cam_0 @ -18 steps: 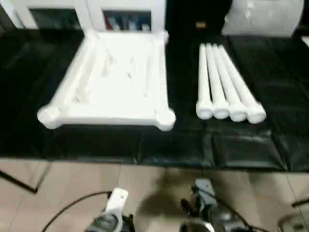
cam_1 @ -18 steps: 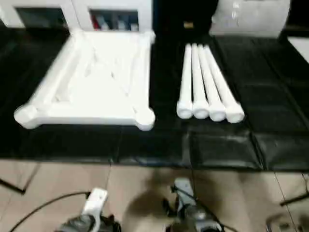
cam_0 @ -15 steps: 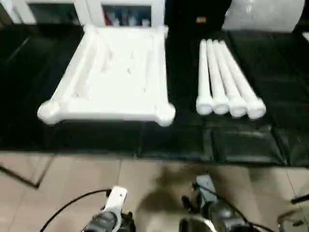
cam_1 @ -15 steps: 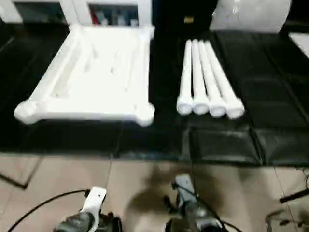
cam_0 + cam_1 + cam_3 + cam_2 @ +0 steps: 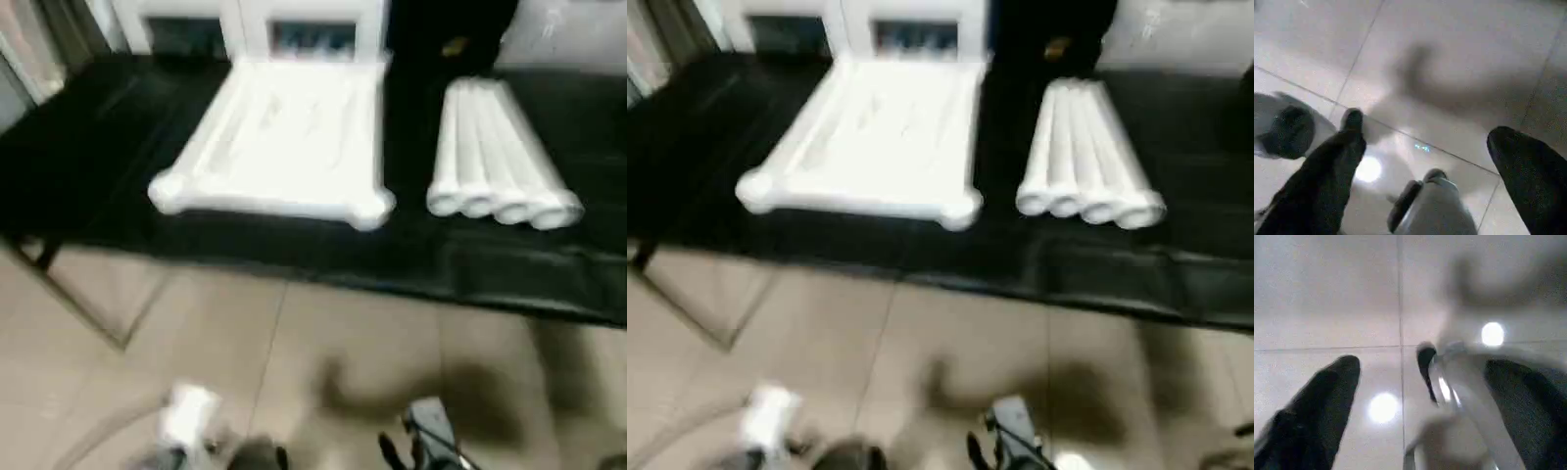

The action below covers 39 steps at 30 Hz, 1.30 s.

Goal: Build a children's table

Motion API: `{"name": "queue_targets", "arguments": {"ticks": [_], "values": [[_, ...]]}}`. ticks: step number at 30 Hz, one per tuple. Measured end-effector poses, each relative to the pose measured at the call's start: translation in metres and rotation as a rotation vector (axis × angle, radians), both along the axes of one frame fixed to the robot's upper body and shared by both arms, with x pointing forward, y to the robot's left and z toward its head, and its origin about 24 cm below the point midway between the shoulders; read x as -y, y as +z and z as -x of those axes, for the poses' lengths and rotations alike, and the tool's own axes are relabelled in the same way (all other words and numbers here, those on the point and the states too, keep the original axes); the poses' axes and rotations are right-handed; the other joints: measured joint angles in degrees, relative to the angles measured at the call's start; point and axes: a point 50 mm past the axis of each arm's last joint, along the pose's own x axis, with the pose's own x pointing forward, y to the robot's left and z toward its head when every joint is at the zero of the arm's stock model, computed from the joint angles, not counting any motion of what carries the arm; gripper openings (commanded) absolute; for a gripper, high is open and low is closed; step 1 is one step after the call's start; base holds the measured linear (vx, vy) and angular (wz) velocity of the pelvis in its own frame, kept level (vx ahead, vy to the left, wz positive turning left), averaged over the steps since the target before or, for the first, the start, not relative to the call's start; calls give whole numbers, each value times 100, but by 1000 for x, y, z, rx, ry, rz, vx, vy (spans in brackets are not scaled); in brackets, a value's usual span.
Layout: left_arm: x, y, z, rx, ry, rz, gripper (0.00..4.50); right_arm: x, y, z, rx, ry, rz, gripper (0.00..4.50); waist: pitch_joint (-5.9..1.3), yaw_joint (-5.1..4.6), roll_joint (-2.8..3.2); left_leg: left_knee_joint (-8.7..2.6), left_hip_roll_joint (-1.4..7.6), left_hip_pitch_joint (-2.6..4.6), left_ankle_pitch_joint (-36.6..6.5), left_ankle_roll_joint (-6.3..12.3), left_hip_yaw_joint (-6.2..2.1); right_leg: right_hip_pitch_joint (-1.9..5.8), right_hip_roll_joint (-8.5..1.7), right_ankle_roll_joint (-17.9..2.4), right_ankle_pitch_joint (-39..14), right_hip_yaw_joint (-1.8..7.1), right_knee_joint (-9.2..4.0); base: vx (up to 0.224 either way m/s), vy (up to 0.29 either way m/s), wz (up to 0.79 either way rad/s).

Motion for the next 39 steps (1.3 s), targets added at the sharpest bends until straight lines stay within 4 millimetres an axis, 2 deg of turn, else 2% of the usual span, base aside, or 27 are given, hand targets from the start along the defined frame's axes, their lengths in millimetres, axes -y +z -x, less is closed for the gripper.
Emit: {"name": "queue_targets", "arguments": {"ticks": [1, 2, 3, 4, 5, 6, 7, 8, 9, 13, 15, 18, 21, 26, 28, 31, 33, 35, 38, 39], "values": [[7, 8, -9, 59, -9, 22, 450, -4, 5, -4, 52, 16, -18, 448, -2, -69, 0, 10, -19, 11, -9, 16, -16, -51, 3, 47, 32, 115, 65, 5, 60, -5], [12, 17, -18, 118, -20, 38, 450, -5, 10, -8, 94, 24, -24, 448, -6, -112, -10, 8, -38, 1, -1, 16, -4, -55, 7, 158, 4, 212, 29, 0, 0, 0], [20, 25, -27, 173, -31, 60, 450, -3, 14, -11, 129, 27, -22, 448, -17, -130, -4, 12, -38, -29, 15, 20, 17, -65, -7, 324, -36, 227, -18, 0, 0, 0], [31, 35, -33, 233, -39, 91, 450, 1, 18, -11, 165, 21, -25, 448, -33, -143, 5, -19, -38, -77, 57, 105, 42, -54, 1, 339, 22, 200, -50, 0, 0, 0], [37, 42, -36, 273, -38, 114, 450, 4, 21, -8, 190, 15, -32, 448, -33, -150, -2, -71, -32, -66, 77, 145, 68, -61, 2, 333, 50, 196, -79, 0, 0, 0], [37, 48, -36, 301, -28, 125, 450, 7, 23, -4, 206, 5, -37, 448, -25, -185, -31, -141, -22, -27, 91, 122, 96, -51, 9, 329, 82, 202, -109, 0, 0, 0], [35, 50, -36, 311, -22, 122, 450, 10, 25, -2, 212, -4, -42, 448, -20, -228, -41, -170, 4, -21, 109, 92, 107, -46, 27, 327, 112, 196, -148, -52, -31, -3], [31, 50, -31, 303, -15, 119, 450, 12, 27, -3, 223, -8, -54, 448, -28, -285, -30, -196, 23, -23, 139, 40, 111, -51, 42, 324, 137, 195, -171, 0, 0, 0], [26, 48, -24, 285, -15, 116, 450, 11, 32, -5, 252, 1, -75, 448, -19, -339, -49, -204, 31, -27, 159, 5, 113, -52, 49, 328, 159, 195, -187, 0, 0, 0], [22, 46, -3, 237, -44, 124, 450, 4, 50, -13, 326, 92, -121, 448, -26, -425, -62, -193, 30, -41, 164, -2, 115, -29, 40, 360, 223, 194, -271, 0, 0, 0], [21, 54, 1, 256, -59, 131, 450, -1, 56, -10, 336, 137, -137, 448, -25, -418, -74, -182, 15, -44, 164, 1, 130, -41, 18, 367, 229, 199, -279, 0, 0, 0], [16, 67, 9, 294, -83, 126, 450, 3, 67, -7, 366, 162, -136, 448, -26, -417, -69, -184, 18, -41, 170, 14, 156, -1, 12, 369, 260, 205, -318, 0, 0, 0], [14, 94, 15, 391, -97, 129, 450, 9, 95, -10, 456, 182, -142, 448, -22, -421, -77, -193, 27, -29, 177, 25, 174, 27, 14, 337, 281, 208, -370, 0, 0, 0], [16, 141, 7, 571, -76, 144, 450, 5, 141, -23, 600, 197, -159, 448, -51, -415, -97, -192, 48, -8, 178, 19, 216, 20, 11, 332, 305, 213, -386, 0, 0, 0], [19, 172, -3, 691, -53, 147, 450, 3, 171, -33, 685, 169, -174, 448, -74, -395, -106, -193, 51, -19, 197, 35, 223, 31, 11, 338, 324, 214, -387, 0, 0, 0], [24, 201, -15, 812, -57, 142, 450, -2, 206, -45, 797, 152, -191, 448, -178, -375, -110, -192, 52, -3, 214, 40, 225, 25, 11, 365, 339, 213, -393, 0, 0, 0], [26, 207, -20, 822, -47, 142, 450, -4, 213, -47, 809, 133, -190, 448, -236, -363, -111, -192, 52, 9, 214, 36, 229, 32, 11, 407, 362, 216, -395, 0, 0, 0], [27, 209, -26, 821, -30, 148, 450, -5, 216, -51, 804, 100, -189, 448, -244, -362, -114, -193, 52, 11, 225, 19, 229, 26, 11, 434, 379, 219, -383, 0, 0, 0], [33, 227, -53, 861, 6, 176, 450, -14, 233, -70, 842, 46, -206, 448, -249, -355, -104, -193, 51, 24, 254, -18, 226, 13, 14, 429, 399, 227, -345, -20, 0, 0], [36, 240, -64, 903, 7, 183, 450, -20, 246, -79, 881, 38, -219, 448, -262, -362, -94, -205, 52, 26, 270, -33, 225, 3, 16, 403, 405, 233, -343, -61, -1, -1]]}}
